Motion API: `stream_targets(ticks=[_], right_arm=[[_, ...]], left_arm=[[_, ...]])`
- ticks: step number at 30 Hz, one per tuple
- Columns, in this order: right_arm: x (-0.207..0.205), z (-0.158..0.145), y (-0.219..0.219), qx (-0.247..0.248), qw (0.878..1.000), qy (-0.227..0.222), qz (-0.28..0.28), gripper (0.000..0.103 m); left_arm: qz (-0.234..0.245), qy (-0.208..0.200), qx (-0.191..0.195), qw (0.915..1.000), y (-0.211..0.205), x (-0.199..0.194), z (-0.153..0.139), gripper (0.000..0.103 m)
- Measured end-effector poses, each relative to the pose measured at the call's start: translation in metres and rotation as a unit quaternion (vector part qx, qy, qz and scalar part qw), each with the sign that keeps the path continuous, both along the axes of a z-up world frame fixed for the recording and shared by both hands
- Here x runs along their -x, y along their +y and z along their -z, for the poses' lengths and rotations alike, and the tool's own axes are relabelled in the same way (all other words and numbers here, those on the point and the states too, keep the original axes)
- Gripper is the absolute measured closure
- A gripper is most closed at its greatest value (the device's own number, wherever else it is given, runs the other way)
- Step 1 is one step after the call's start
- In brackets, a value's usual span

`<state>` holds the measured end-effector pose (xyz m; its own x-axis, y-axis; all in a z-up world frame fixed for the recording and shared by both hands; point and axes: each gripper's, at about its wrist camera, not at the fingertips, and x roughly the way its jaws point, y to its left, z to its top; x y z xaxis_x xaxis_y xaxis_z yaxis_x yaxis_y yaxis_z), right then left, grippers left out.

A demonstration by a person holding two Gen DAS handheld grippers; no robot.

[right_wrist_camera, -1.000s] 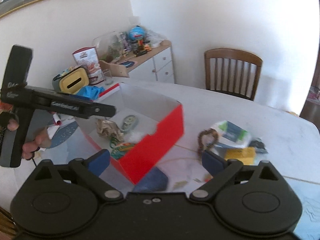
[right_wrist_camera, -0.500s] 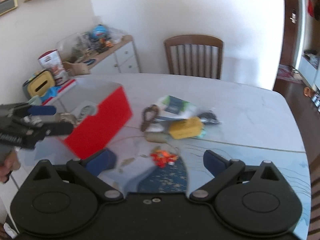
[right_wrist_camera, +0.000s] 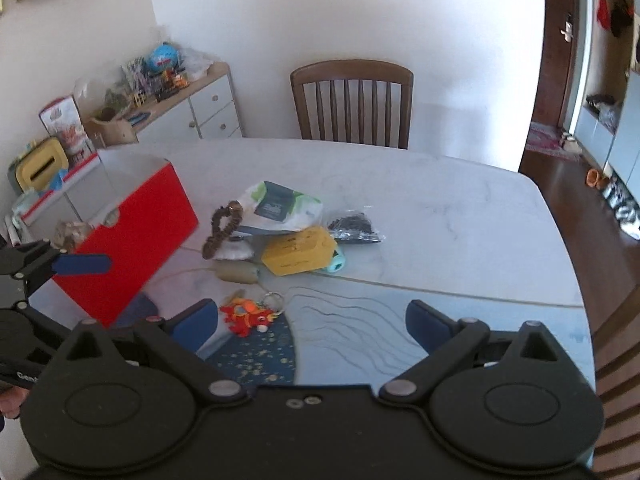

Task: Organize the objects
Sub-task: 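Move both grippers back from the box to the table, then lower the left gripper onto the red horse keychain while the right approaches the yellow box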

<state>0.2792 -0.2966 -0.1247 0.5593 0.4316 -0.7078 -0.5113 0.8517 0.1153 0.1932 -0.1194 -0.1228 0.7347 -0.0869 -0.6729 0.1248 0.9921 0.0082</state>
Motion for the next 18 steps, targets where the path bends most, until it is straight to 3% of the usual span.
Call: stream_targets(ticks=[14,18], right_arm=[[-0.057,0.04,0.035,0.013,1.0,0.008,-0.027,0.005],[-0.069,0.053,0.05,0.024,0.999,0.012,-0.035,0.01]], left_arm=[[-0.015,0.018,-0.02,0.9995,-0.023,-0.047,0.046,0.0],[-0.023,0.023,-0.023,0.9992,-0.025,-0.056,0.057,0.0]])
